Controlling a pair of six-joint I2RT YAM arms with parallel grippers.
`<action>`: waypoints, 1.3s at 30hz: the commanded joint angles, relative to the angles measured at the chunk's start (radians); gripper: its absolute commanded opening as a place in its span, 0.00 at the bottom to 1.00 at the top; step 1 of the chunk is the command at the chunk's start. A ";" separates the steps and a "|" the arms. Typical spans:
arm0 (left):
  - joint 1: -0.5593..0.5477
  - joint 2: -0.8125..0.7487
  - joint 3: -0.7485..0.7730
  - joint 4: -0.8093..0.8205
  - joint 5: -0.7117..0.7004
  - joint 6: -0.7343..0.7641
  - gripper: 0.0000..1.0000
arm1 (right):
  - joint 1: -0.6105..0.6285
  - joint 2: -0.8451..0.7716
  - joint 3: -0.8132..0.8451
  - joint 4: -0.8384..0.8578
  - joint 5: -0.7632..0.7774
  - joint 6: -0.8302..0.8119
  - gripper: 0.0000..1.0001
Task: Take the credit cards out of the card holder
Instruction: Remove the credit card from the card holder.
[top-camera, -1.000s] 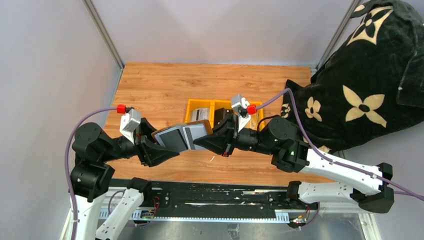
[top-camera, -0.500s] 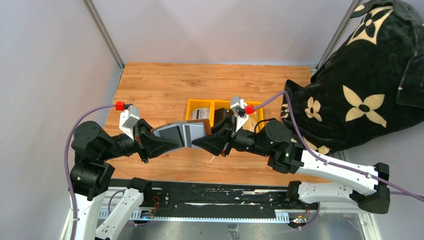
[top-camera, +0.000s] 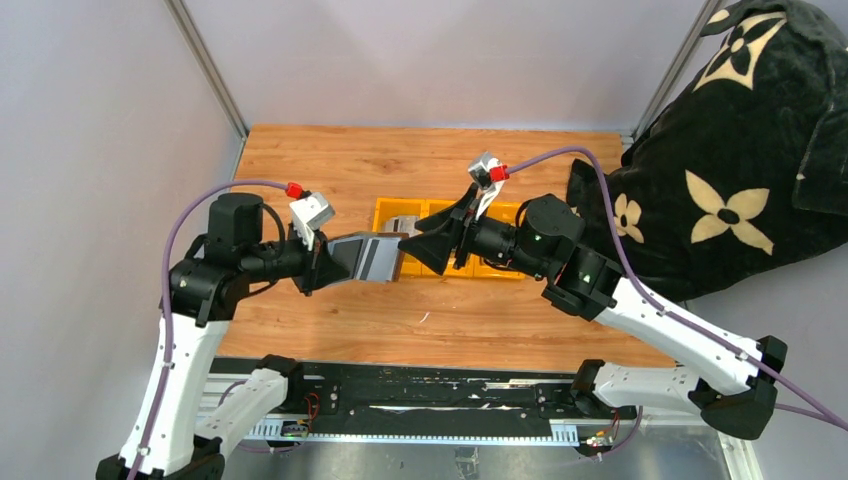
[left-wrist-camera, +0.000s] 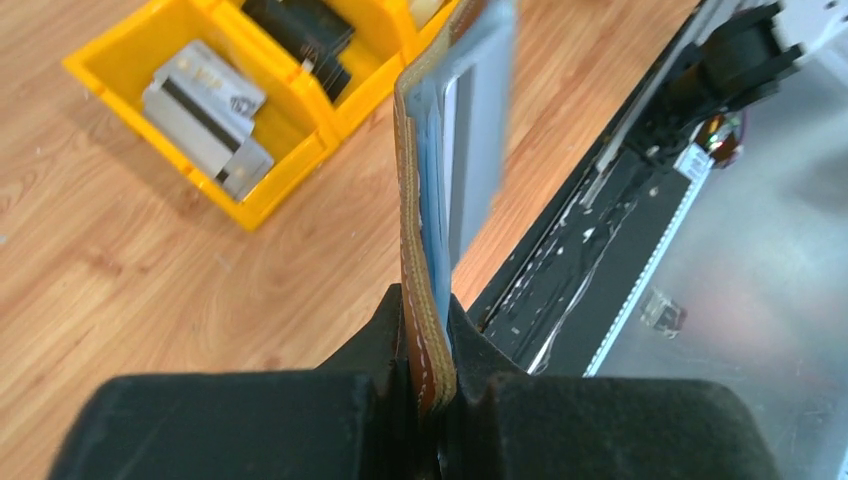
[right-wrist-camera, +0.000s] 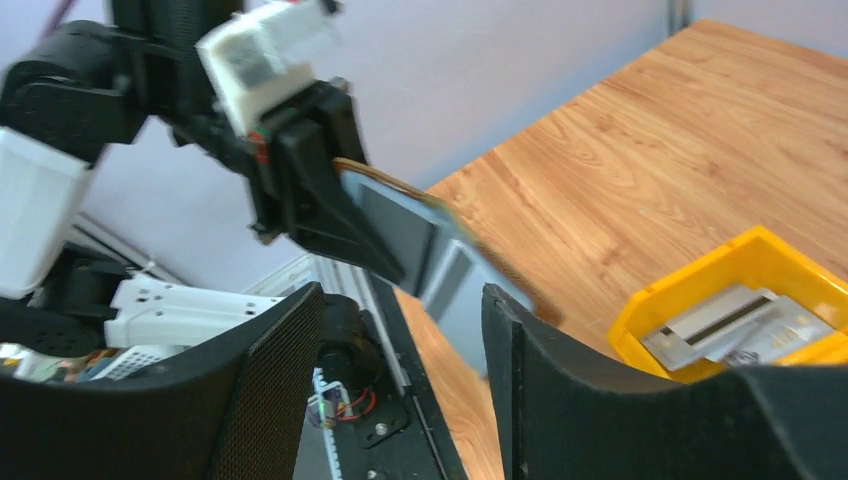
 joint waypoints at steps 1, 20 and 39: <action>-0.001 0.035 0.039 -0.070 -0.076 0.070 0.00 | -0.008 0.018 0.023 0.009 -0.091 0.052 0.62; -0.001 0.038 0.087 -0.067 0.321 -0.014 0.00 | 0.007 0.192 -0.066 0.306 -0.345 0.295 0.60; -0.001 0.018 0.058 -0.065 0.537 -0.038 0.07 | 0.022 0.223 -0.021 0.361 -0.363 0.315 0.34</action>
